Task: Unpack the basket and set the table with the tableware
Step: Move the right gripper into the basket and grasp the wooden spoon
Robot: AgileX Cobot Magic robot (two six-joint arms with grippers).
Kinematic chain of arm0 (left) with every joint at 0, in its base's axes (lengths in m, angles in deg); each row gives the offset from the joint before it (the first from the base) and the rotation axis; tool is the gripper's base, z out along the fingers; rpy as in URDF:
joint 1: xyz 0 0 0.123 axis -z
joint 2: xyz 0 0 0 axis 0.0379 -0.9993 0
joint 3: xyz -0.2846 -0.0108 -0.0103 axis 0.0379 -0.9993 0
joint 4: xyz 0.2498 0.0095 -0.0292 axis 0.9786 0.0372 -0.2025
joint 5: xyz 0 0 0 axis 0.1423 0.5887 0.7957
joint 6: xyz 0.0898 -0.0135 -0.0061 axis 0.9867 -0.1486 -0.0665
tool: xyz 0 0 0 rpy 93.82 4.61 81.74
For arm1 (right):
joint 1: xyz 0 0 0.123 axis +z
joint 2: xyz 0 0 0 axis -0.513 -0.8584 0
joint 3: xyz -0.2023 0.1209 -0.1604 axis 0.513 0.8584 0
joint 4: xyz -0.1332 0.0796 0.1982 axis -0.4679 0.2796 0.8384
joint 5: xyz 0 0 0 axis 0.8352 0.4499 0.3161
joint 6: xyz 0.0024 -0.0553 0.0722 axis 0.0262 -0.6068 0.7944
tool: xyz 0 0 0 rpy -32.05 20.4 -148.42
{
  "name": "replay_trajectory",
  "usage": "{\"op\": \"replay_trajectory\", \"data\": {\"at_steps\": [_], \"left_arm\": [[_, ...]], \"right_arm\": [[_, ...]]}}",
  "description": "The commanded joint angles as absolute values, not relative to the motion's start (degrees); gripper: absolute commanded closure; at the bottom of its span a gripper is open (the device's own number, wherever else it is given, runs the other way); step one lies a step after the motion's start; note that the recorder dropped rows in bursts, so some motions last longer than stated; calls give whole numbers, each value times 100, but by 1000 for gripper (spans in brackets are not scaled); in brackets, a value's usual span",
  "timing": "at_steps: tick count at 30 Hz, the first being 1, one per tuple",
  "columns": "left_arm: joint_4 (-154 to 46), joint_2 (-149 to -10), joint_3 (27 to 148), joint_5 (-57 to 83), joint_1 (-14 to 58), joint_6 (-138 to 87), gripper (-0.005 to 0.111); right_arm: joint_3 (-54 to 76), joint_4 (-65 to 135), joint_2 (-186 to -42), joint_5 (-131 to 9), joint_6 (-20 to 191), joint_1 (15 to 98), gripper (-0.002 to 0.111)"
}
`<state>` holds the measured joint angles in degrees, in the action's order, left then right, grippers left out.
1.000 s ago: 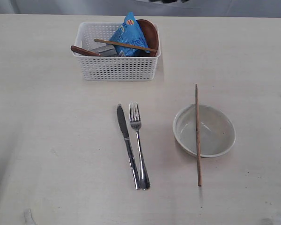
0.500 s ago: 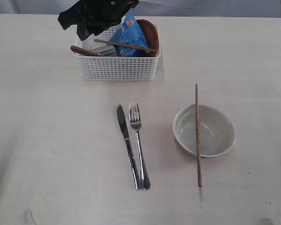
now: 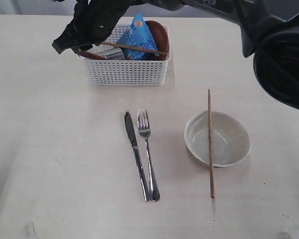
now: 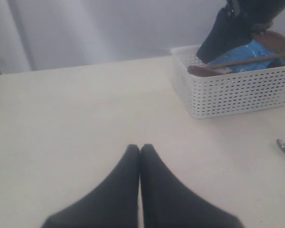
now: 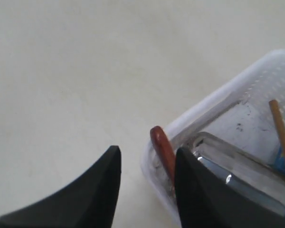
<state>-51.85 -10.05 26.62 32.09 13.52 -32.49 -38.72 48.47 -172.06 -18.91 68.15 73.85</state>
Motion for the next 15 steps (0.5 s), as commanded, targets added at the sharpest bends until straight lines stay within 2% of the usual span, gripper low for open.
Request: {"op": "replay_trajectory", "data": {"at_steps": [1, 15], "left_arm": [[-5159, -985, 2653, 3192, 1338, -3249, 107], [-5159, -985, 2653, 3192, 1338, -3249, 107]], "right_arm": [[-3928, 4545, -17235, -2103, 6844, 7378, 71], [-3928, 4545, -17523, -2312, 6708, 7392, 71]]}}
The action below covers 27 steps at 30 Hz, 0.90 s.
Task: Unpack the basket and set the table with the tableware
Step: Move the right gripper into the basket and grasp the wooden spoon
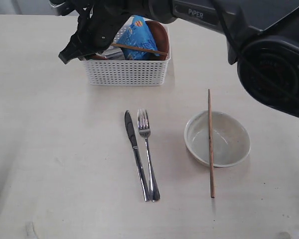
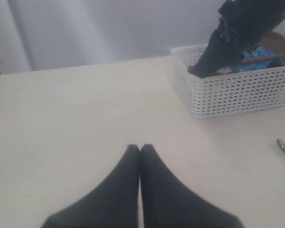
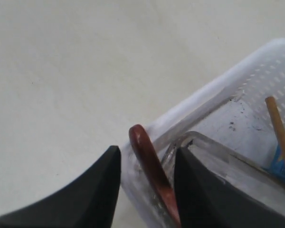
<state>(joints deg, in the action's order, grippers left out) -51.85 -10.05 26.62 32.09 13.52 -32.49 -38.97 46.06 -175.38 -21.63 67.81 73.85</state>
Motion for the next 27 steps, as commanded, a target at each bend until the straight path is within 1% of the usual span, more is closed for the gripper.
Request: {"op": "replay_trajectory", "data": {"at_steps": [1, 6, 8, 11, 15, 16, 27], "left_arm": [[-5159, -985, 2653, 3192, 1338, -3249, 107], [-5159, -985, 2653, 3192, 1338, -3249, 107], [-5159, -985, 2653, 3192, 1338, -3249, 107], [-5159, -985, 2653, 3192, 1338, -3249, 107], [-5159, -985, 2653, 3192, 1338, -3249, 107], [-5159, -985, 2653, 3192, 1338, -3249, 107], [-5159, -985, 2653, 3192, 1338, -3249, 107]], "right_arm": [[-3928, 4545, -17523, -2326, 6708, 7392, 71], [-3928, 4545, -17557, -2341, 6636, 7392, 72], [-3928, 4545, -17593, -2319, 6636, 7392, 75], [-3928, 4545, -17645, -2246, 6636, 7392, 87], [-3928, 4545, -17619, -2236, 6552, 7392, 107], [-3928, 4545, -17589, -2236, 6540, 7392, 109], [-3928, 4412, -17210, -2236, 6380, 7392, 109]]}}
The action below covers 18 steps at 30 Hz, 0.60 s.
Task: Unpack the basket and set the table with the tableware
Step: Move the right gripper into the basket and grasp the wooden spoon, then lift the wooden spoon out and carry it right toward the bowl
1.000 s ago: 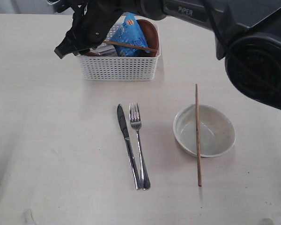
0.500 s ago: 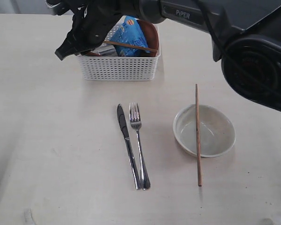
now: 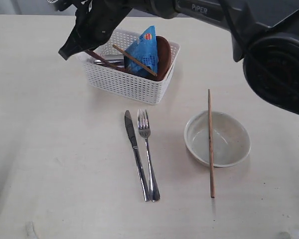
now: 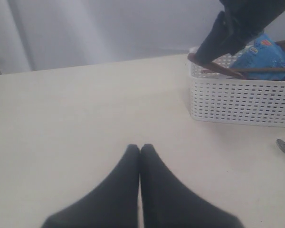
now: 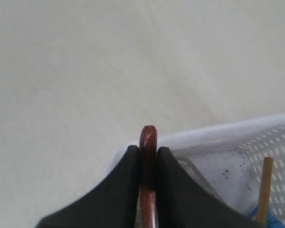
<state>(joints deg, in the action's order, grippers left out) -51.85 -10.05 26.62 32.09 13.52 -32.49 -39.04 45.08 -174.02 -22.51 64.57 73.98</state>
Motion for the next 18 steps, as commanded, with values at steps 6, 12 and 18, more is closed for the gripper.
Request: {"op": "replay_trajectory", "data": {"at_steps": [6, 12, 18], "left_arm": [[-5159, -985, 2653, 3192, 1338, -3249, 107], [-5159, -985, 2653, 3192, 1338, -3249, 107], [-5159, -985, 2653, 3192, 1338, -3249, 107]], "right_arm": [[-3928, 4419, -16910, -2257, 6380, 7392, 109], [-3928, 4550, -16386, -2257, 6380, 7392, 109], [-3917, 4416, -15513, -1963, 6886, 7380, 109]]}}
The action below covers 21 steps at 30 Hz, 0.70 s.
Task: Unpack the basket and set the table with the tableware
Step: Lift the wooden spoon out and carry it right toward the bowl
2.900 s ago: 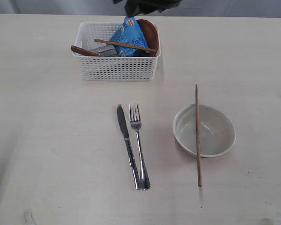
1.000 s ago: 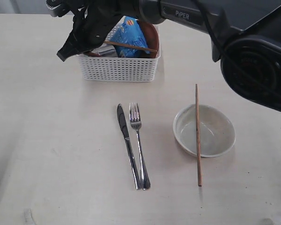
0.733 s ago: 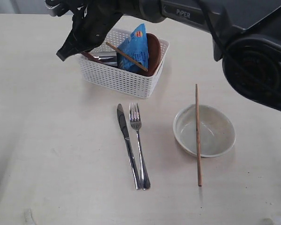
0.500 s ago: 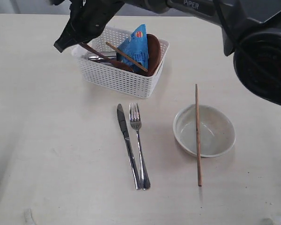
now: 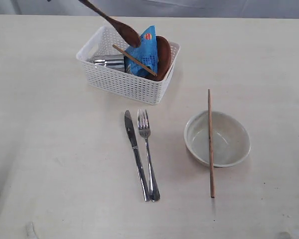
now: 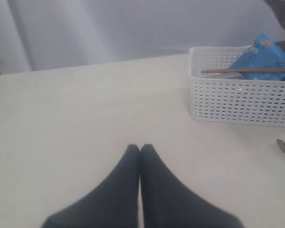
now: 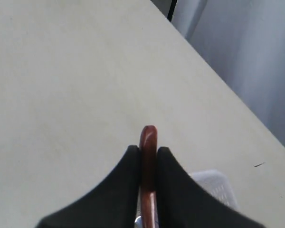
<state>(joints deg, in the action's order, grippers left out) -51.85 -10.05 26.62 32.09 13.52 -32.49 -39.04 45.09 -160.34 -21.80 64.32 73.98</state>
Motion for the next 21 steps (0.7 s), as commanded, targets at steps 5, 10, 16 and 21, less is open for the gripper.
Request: {"op": "replay_trajectory", "data": {"at_steps": [5, 10, 16, 21], "left_arm": [[-5159, -985, 2653, 3192, 1338, -3249, 107], [-5159, -985, 2653, 3192, 1338, -3249, 107], [-5159, -985, 2653, 3192, 1338, -3249, 107], [-5159, -985, 2653, 3192, 1338, -3249, 107]], "right_arm": [[-3275, 2577, -14414, -1897, 8770, 7332, 109], [-1709, 2492, -13198, -1906, 9328, 6803, 109], [368, 2502, -11464, -2385, 10142, 6046, 109], [2820, 2488, -9336, -3789, 12373, 5166, 109]]}}
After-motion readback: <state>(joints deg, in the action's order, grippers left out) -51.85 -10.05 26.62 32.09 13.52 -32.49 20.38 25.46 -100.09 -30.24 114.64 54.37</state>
